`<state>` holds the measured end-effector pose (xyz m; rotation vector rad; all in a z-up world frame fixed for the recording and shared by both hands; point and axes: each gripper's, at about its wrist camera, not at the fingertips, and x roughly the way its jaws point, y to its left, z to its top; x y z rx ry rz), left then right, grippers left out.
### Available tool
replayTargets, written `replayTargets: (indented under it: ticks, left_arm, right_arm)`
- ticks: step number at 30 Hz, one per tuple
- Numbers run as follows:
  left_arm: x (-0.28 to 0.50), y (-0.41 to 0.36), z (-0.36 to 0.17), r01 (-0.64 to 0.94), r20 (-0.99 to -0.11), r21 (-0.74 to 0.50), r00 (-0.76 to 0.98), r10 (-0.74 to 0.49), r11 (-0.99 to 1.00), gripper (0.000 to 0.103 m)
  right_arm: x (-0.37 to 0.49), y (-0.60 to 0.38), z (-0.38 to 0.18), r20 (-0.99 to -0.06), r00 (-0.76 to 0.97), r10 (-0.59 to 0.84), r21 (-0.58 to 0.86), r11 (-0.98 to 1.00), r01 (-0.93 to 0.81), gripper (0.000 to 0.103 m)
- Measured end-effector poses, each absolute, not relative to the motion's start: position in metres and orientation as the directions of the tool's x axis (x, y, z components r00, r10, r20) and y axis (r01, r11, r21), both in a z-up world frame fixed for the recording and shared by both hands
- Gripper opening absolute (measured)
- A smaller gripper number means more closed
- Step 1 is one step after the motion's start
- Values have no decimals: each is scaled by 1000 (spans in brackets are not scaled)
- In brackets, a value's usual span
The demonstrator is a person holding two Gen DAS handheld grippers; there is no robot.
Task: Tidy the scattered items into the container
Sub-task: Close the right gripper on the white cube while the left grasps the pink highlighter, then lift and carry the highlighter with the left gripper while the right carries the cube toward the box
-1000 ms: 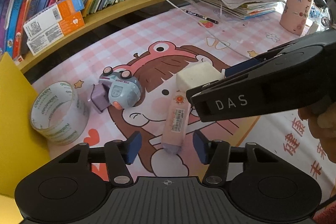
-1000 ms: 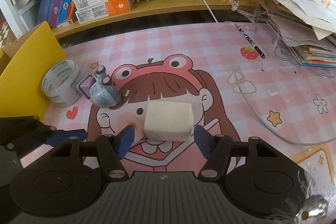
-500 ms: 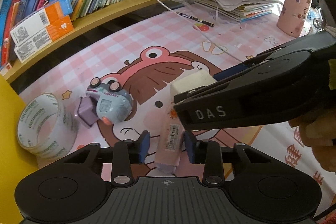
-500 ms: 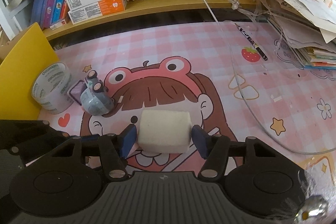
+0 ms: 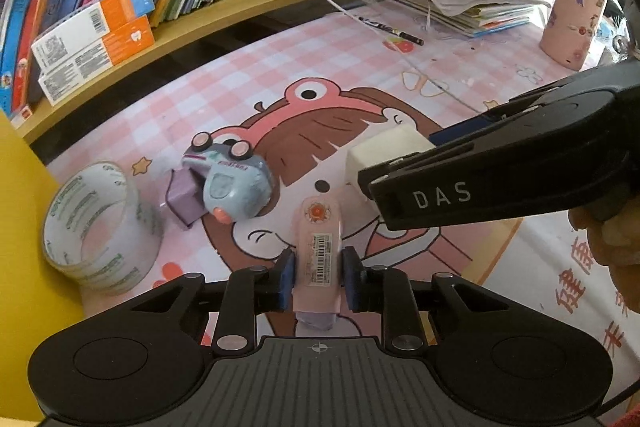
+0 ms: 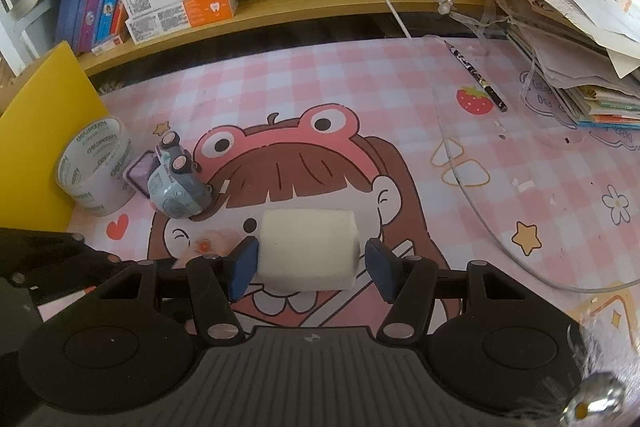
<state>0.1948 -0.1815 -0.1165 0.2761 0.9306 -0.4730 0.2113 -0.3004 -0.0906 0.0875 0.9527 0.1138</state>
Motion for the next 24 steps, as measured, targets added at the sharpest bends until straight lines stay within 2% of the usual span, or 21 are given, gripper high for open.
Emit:
replayTargets:
  ticks: [4, 15, 24]
  left_arm:
    - [196, -181, -116, 504, -820, 24, 503, -271, 863, 24]
    - [198, -185, -118, 522, -815, 22, 503, -287, 852, 24]
    - [184, -178, -99, 530, -790, 36, 534, -301, 847, 23]
  right_arm:
    - [212, -299, -94, -818, 558, 135, 122, 991, -61, 57]
    - [209, -300, -93, -813, 564, 145, 133, 989, -62, 46]
    - [195, -302, -83, -805, 577, 139, 126, 990, -62, 44]
